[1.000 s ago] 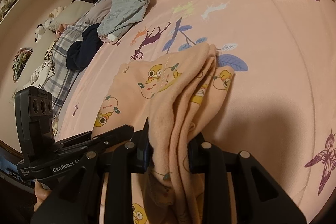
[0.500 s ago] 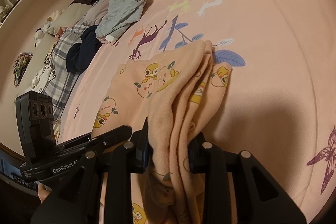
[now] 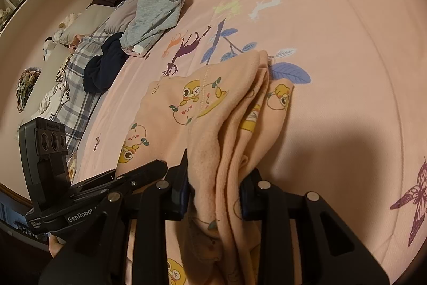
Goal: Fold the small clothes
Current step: 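Fold the held end over the strip with both grippers, lowering it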
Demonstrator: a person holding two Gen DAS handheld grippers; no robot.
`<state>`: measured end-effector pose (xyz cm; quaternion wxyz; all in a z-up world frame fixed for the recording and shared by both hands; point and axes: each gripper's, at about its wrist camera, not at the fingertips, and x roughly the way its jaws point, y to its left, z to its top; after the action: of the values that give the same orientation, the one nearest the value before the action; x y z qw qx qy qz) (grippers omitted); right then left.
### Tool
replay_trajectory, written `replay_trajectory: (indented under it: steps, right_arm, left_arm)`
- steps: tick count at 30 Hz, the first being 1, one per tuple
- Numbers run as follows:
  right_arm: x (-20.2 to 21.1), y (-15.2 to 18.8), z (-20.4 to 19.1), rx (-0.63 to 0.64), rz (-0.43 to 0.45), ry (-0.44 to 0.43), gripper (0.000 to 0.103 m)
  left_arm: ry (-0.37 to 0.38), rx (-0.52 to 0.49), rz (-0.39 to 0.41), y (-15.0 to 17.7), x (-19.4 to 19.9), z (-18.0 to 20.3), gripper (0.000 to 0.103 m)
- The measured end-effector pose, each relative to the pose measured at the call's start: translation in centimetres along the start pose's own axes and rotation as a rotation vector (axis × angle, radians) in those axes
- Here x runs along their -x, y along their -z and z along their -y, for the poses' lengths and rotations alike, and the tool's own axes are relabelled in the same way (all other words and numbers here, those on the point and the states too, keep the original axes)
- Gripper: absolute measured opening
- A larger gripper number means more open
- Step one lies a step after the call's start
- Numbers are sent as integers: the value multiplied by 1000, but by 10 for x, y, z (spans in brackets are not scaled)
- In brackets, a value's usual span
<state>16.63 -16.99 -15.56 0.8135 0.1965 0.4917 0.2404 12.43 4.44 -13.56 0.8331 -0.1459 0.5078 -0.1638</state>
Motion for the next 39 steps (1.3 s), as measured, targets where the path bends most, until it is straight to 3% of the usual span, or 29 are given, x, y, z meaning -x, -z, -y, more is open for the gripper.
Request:
replay_trajectory:
  steps: [39]
  right_arm:
    - [0,-2,4,-22,-8,17,37]
  left_arm:
    - [-12,0,3,1,4,-5,34]
